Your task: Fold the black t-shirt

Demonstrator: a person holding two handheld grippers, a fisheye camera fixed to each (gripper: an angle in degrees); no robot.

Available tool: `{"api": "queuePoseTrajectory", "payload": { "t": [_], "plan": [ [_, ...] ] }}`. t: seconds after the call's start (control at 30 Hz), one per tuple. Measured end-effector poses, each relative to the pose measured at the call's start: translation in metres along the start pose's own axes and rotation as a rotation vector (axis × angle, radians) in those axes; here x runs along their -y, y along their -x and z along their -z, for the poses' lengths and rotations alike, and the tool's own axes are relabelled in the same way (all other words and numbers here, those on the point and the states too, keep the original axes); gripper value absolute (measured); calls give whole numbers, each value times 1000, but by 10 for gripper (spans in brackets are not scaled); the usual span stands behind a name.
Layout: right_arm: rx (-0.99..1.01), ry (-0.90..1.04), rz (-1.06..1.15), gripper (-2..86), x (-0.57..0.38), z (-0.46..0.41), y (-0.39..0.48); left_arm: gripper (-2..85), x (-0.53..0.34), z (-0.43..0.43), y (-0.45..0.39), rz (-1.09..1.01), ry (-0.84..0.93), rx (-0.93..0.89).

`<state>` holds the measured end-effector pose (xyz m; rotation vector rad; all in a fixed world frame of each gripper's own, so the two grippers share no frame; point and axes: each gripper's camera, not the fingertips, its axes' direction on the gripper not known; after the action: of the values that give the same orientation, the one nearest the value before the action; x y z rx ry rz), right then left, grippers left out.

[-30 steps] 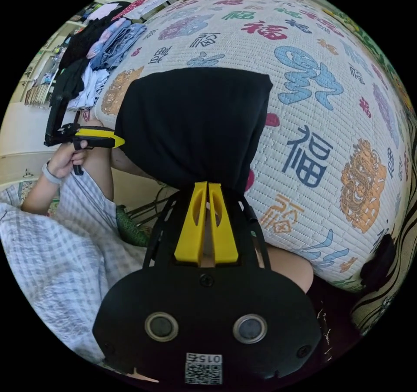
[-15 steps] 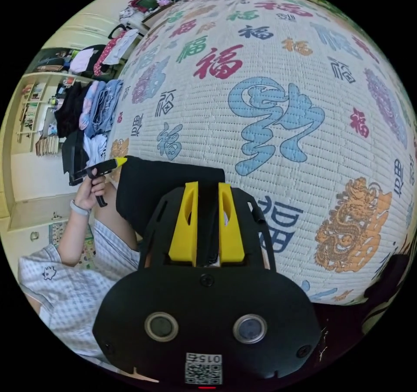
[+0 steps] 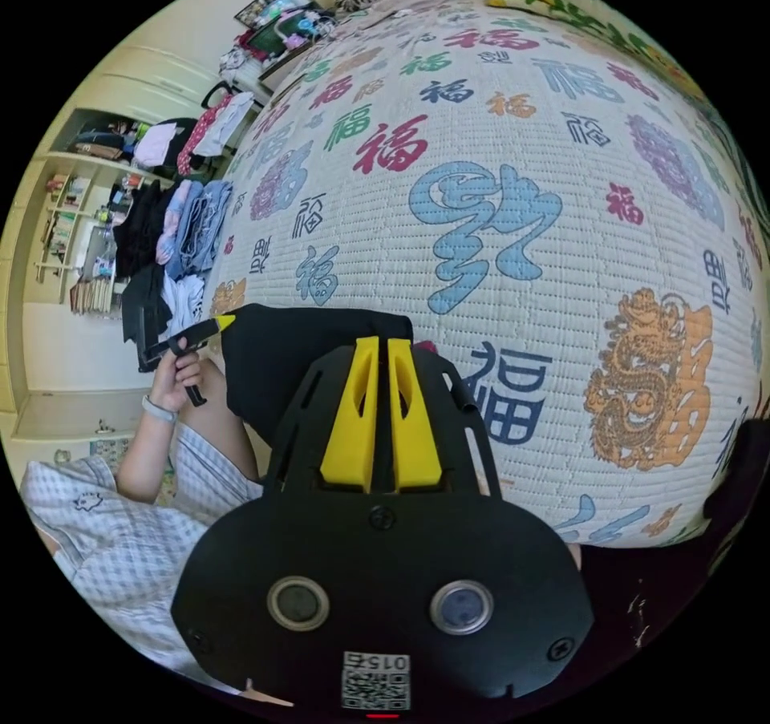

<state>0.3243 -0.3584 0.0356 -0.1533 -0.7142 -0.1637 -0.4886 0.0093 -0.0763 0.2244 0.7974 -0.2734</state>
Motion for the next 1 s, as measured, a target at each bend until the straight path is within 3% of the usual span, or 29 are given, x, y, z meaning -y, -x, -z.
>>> {"api": "queuePoseTrajectory", "payload": {
  "t": [0.23, 0.4, 0.67, 0.8, 1.0],
  "plan": [
    [-41, 63, 62, 54, -4, 8, 26, 60, -7, 8, -13, -43, 39, -72],
    [-22, 180, 120, 89, -35, 0, 47, 101, -45, -9, -42, -138, 219, -8],
    [-102, 185, 163, -2, -47, -1, 71, 14, -70, -36, -64, -237, 283, 91],
    [-130, 191, 159, -9, -46, -11, 80, 10, -78, -54, -65, -252, 298, 190],
    [-177, 161, 189, -8, -43, -8, 104, 36, -83, -62, -61, -213, 287, 163]
  ]
}}
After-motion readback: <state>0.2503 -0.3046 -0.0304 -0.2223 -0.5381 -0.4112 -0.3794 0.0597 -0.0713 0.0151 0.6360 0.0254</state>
